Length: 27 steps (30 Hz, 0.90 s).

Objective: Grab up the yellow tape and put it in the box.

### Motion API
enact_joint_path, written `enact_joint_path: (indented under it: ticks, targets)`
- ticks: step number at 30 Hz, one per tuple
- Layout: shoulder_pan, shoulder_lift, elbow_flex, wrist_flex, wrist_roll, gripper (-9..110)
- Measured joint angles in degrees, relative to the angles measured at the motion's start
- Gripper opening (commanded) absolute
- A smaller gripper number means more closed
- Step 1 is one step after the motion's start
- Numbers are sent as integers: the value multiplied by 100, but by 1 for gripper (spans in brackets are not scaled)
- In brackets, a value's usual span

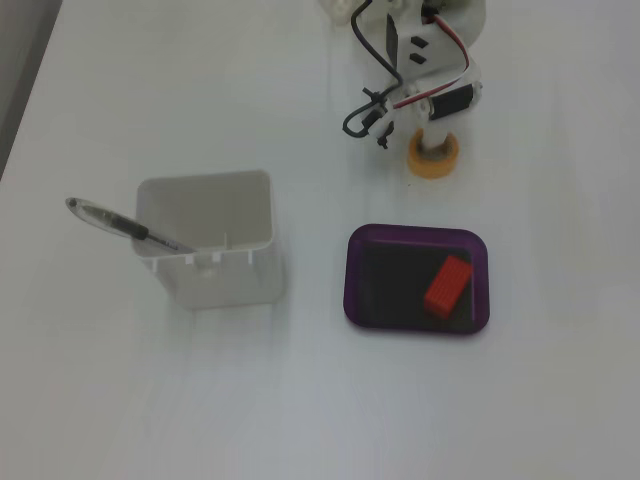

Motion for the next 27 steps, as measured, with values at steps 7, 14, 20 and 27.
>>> enact_joint_path:
  ticks: [7, 14, 20, 27]
  targets:
    - [97, 756, -448, 334, 0, -1]
    - [633, 1213, -1441, 545, 0, -1]
    - [1169, 554, -2417, 545, 0, -1]
    - [1195, -984, -3762, 562, 360, -1]
